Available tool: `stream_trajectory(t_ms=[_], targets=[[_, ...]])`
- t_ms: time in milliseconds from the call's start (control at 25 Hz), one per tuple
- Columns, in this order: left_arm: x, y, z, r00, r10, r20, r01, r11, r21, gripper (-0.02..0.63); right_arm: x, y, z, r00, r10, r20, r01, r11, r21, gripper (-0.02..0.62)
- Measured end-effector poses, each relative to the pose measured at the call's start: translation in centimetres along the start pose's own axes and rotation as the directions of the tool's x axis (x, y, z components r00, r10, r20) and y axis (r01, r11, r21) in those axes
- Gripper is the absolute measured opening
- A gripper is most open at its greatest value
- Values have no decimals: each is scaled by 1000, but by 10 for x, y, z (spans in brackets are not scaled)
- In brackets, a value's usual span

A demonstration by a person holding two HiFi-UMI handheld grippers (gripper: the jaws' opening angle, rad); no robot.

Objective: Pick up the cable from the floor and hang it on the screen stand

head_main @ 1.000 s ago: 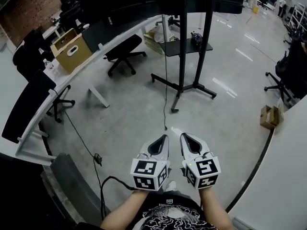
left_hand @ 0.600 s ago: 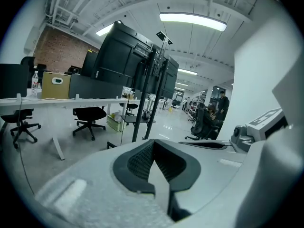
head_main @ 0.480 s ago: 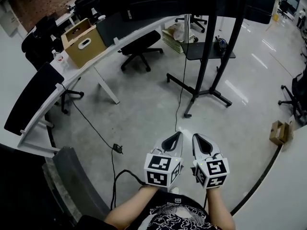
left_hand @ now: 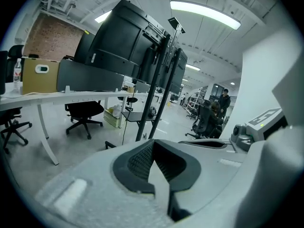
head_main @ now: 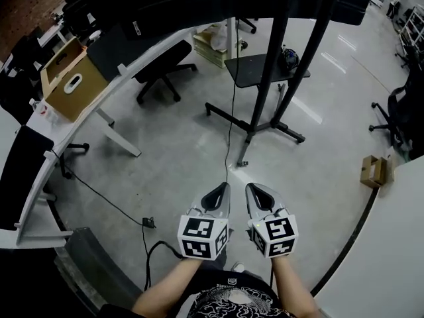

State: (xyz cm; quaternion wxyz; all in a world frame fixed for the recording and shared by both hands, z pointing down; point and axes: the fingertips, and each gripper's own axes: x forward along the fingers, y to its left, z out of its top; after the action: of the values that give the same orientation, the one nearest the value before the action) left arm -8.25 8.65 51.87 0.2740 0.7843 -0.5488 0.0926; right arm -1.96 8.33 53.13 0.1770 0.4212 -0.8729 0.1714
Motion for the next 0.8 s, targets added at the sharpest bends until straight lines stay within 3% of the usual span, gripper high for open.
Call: stream_trajectory(t_ms=[160,400,600,800], targets=[[31,28,5,999,-30,-23,30,999,16,-3,36,-11,1,999,-19,-27,19,1000,-2,5],[69,73,2,999,-46,-12,45,999,-5,-3,84,-23,-31,995,-16,-99,15,1000,-8,6],[108,104,-19,998,-69,-1,69,998,-8,-3,132,-35,-81,984,5,-178,-7,1000,-9,14],[147,136,-53,998,-67,8,67,997,-37,-2,183,-52,-156,957,28,-290,-30,1000,-2,23]])
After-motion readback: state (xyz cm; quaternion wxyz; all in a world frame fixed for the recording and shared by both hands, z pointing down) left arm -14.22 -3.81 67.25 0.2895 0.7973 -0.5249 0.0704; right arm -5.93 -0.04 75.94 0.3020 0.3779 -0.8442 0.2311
